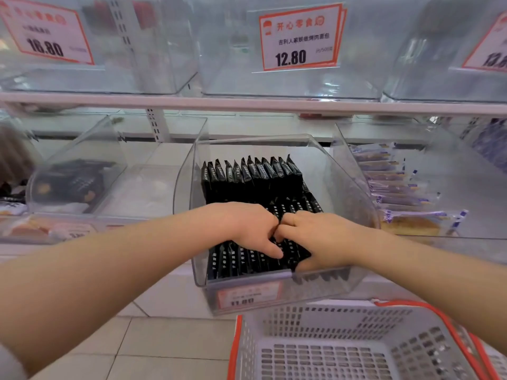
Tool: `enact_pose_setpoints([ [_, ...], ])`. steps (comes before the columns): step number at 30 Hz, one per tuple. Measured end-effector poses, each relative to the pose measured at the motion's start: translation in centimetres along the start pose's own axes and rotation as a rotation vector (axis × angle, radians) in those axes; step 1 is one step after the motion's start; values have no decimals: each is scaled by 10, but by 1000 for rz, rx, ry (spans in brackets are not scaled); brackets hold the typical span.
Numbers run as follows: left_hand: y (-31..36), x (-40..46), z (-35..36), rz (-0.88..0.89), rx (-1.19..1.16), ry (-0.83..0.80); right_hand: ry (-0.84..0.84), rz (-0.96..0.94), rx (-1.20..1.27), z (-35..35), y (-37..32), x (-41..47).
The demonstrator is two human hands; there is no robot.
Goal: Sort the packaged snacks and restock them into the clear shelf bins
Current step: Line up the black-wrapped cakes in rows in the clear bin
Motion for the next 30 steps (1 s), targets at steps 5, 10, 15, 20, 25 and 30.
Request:
enact_pose_setpoints([
  [5, 13, 6, 13, -197, 73, 53, -3, 107, 49, -4, 3, -3],
  [10, 26, 10, 16, -333, 118, 110, -303, 177, 45, -16, 19, -19],
  [15, 22, -3, 8, -267, 67, 64, -139, 135, -147, -6, 12, -22],
  [20, 2, -38, -7, -135, 118, -66, -270, 214, 131, -15, 15, -12],
  [25, 0, -57, -2, -172, 290, -159, -26, -16, 533, -25, -20, 14],
  [30, 1, -55, 5, -210, 326, -133, -100, -57, 539, -13, -38, 38],
])
Point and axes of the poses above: each hand's wrist, its own x-axis towards the middle knuckle, its own z-axis out of the palm, y = z × x, the point moved 1 cm from there along x, towards the middle knuckle, and after that the axes turned 9 degrees about y, right-handed, at the moved point
